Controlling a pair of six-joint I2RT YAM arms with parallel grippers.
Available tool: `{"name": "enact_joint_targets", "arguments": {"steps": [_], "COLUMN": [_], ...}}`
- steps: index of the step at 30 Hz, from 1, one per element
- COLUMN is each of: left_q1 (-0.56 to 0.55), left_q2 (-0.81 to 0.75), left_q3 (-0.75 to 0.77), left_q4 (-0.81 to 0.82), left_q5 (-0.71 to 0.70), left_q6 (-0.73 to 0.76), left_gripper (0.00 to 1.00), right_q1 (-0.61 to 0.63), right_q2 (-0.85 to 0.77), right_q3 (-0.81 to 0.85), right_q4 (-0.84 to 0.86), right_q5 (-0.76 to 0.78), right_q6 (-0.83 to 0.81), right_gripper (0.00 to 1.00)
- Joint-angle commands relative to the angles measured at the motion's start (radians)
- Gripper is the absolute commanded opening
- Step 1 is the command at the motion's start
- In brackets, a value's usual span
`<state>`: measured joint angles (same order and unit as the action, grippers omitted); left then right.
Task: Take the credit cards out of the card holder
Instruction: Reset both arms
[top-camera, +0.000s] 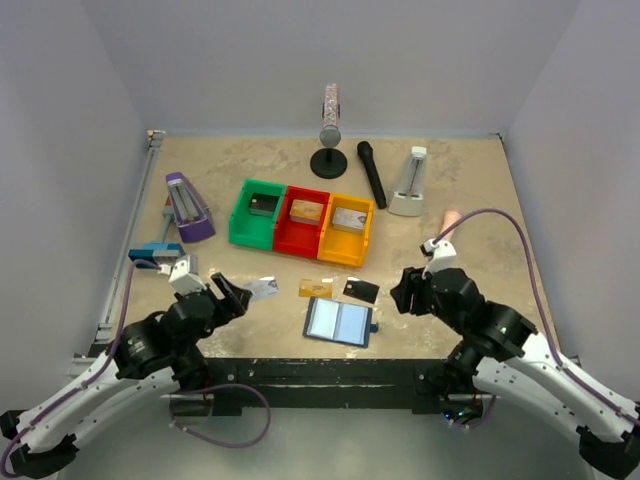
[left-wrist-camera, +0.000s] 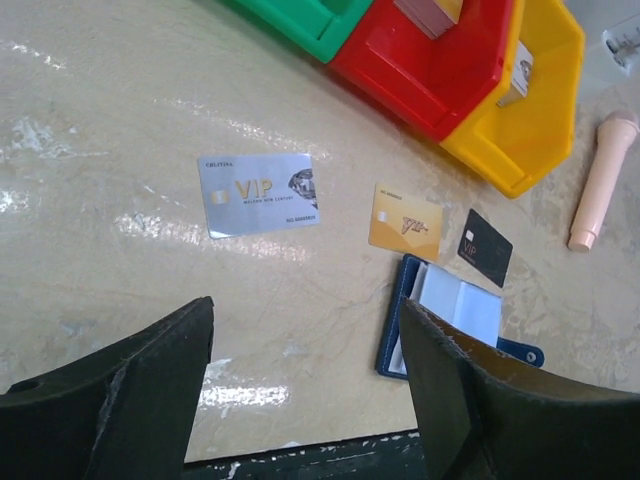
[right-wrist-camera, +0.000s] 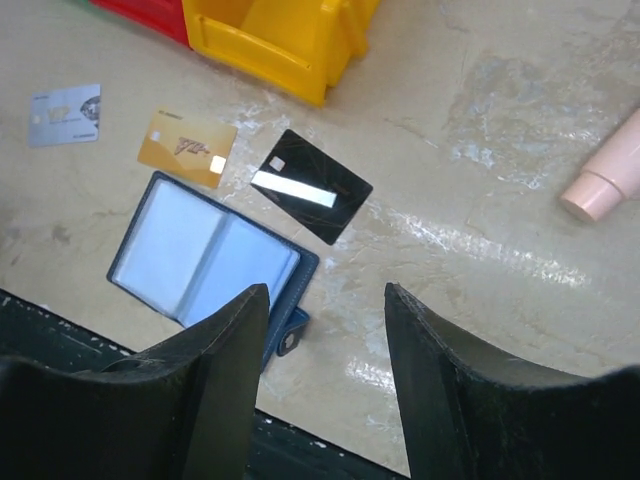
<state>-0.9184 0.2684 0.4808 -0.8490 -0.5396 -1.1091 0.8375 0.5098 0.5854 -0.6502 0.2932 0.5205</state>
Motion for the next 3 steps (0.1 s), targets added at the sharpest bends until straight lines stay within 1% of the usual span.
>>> {"name": "enact_joint_targets", "arguments": {"steps": [1, 3], "left_q1": [0.001, 0.001], "left_q2": [0.012, 0.035], "left_q3": [0.041, 0.065], "left_q4": [-0.057, -0.087], "left_q5": [-0.042, -0.052], "left_q6": [-0.081, -0.084], "left_gripper": [0.80, 0.81], "right_q1": [0.006, 0.006], "right_q2": [0.025, 0.047], "right_q3": [0.022, 0.042], "right_q4": [0.009, 0.008], "right_q5": [0.032, 0.006], "right_q6": [-0.028, -0.036], "right_gripper": [0.56, 0.58]}}
